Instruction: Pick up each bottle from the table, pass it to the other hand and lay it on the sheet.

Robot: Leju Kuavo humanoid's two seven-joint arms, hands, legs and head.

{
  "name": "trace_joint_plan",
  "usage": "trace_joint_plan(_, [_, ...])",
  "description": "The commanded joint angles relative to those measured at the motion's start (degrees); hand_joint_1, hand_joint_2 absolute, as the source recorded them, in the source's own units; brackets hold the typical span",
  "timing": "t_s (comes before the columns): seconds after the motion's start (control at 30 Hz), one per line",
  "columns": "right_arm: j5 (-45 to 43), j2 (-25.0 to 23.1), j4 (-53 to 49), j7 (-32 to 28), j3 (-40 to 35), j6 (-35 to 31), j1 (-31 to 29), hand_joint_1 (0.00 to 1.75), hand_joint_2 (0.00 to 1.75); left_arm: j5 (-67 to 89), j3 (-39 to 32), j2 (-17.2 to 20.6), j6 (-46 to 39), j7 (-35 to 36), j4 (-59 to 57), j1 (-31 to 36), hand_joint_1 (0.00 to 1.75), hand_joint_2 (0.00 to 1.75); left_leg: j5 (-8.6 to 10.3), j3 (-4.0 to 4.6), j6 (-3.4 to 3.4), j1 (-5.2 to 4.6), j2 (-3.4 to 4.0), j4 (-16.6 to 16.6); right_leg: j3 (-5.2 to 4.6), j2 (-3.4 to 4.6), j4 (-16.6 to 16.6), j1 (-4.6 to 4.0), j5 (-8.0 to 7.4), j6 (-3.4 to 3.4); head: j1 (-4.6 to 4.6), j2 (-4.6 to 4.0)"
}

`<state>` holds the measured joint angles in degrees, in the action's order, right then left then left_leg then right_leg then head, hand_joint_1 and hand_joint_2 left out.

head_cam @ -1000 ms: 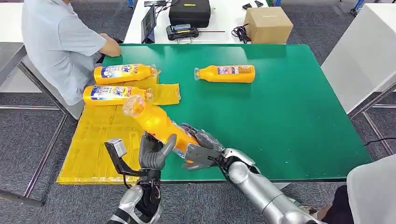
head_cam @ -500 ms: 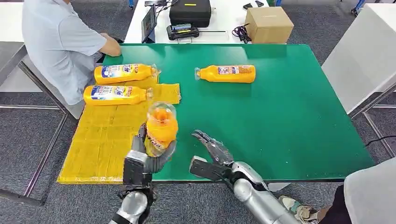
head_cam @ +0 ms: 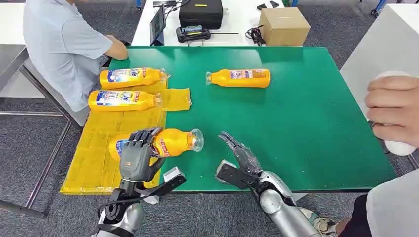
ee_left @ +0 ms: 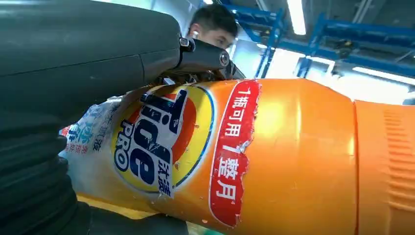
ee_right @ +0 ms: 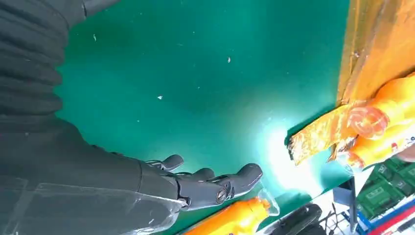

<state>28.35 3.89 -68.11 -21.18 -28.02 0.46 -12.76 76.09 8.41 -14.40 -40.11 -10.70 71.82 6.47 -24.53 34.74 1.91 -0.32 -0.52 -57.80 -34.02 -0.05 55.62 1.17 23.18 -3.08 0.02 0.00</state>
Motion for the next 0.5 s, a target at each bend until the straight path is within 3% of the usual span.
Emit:
trace_joint_plan(0.03, [-2.2,-1.6,6.2,-2.1,0.9,2.8,-5.8,0.0,1.75,-0.4,2.9,8.4,0.1,6.7,-28.6,17.0,1.75,1.75,0.02,-0.21,-0.11,0.02,0.0,0.1,0.21,-0.02,-0.1,-0.03,-0.01,0.13,0.0,0.0])
trace_joint_plan(0.17, [-2.7,-1.6,7.2,-2.5,0.7,3.4,-6.8,0.0,1.75,4.0,3.3,10.5,0.8,10.5,-39.2,22.3,1.75,1.75,0.07,-0.17,-0.12,0.02,0.0,0.1,0.17,-0.04,-0.1,-0.03,-0.03,0.11,0.0,0.0])
trace_joint_plan(0.4, [-3.2,-1.5,7.5,-2.8,0.9,3.8,-6.6,0.0,1.75,4.1,4.0,11.1,4.3,9.8,-43.7,23.9,1.66,1.75,0.05,-0.19,-0.14,0.04,0.05,0.0,0.18,0.03,0.0,-0.04,0.03,0.11,0.0,0.0])
trace_joint_plan(0.43, [-3.2,-1.5,7.6,-2.8,0.9,3.7,-6.6,0.0,1.75,3.5,3.7,10.9,4.3,9.6,-43.8,23.7,1.55,1.75,-0.01,-0.27,-0.18,0.08,0.09,0.0,0.26,0.06,0.0,-0.09,0.07,0.16,-0.02,0.0])
trace_joint_plan(0.47, [-3.2,-1.5,7.7,-2.8,0.9,3.7,-6.6,0.0,1.75,3.5,3.7,10.9,4.3,9.6,-43.9,23.5,0.68,1.75,0.02,-0.21,-0.15,0.06,0.11,0.0,0.2,0.09,0.0,-0.06,0.03,0.12,0.0,0.0])
trace_joint_plan(0.5, [-3.2,-1.5,7.8,-2.8,0.9,3.7,-6.6,0.0,1.75,4.0,4.2,10.9,4.4,10.1,-44.1,23.6,0.68,1.75,0.07,-0.12,-0.12,0.02,0.06,0.0,0.13,0.05,0.0,-0.02,0.0,0.08,0.0,0.0])
